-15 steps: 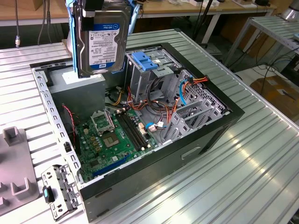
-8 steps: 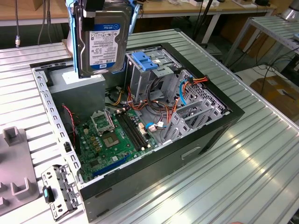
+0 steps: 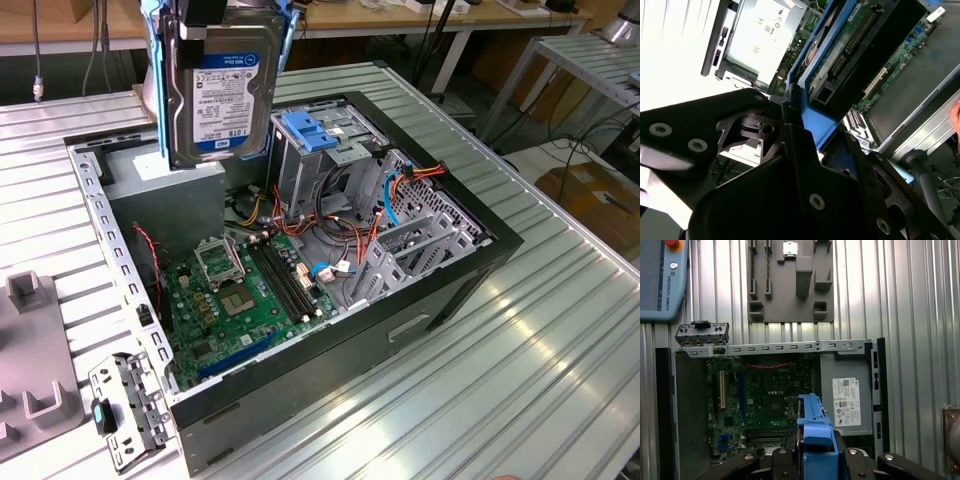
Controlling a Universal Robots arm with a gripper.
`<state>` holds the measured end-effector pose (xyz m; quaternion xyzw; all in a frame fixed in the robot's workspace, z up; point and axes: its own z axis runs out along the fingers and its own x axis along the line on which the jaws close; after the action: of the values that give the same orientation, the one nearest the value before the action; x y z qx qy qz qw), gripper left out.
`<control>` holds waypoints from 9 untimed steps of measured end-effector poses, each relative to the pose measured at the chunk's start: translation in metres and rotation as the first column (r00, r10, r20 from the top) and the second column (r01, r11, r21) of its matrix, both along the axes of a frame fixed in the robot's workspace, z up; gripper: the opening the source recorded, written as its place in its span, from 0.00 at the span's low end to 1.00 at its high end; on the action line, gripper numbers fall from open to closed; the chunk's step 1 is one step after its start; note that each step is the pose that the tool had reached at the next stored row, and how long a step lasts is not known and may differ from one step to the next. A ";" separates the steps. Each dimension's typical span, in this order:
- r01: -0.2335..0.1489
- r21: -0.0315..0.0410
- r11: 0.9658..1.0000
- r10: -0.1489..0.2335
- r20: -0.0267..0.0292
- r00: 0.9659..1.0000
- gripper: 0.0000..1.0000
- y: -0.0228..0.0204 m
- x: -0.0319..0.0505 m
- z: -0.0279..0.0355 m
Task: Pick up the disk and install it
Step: 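Insert the disk into the insertion slot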
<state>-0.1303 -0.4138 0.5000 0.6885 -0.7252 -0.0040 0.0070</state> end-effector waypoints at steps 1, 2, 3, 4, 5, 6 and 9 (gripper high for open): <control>0.000 0.000 1.000 0.000 0.000 1.000 0.37 -0.0007 0.0000 0.0000; 0.000 0.000 1.000 0.000 0.000 1.000 0.37 -0.0020 0.0000 0.0000; 0.000 0.000 1.000 0.000 0.000 1.000 0.37 -0.0042 0.0000 -0.0001; 0.000 0.000 1.000 0.000 0.000 1.000 0.37 -0.0059 0.0000 -0.0001; 0.000 0.000 1.000 0.000 0.000 1.000 0.37 -0.0074 0.0000 -0.0002; 0.000 0.000 1.000 0.000 0.000 1.000 0.37 -0.0099 0.0000 -0.0004; 0.000 0.000 1.000 0.000 0.000 1.000 0.37 -0.0152 0.0000 -0.0009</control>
<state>-0.1303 -0.4290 0.4991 0.6886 -0.7251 -0.0040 0.0070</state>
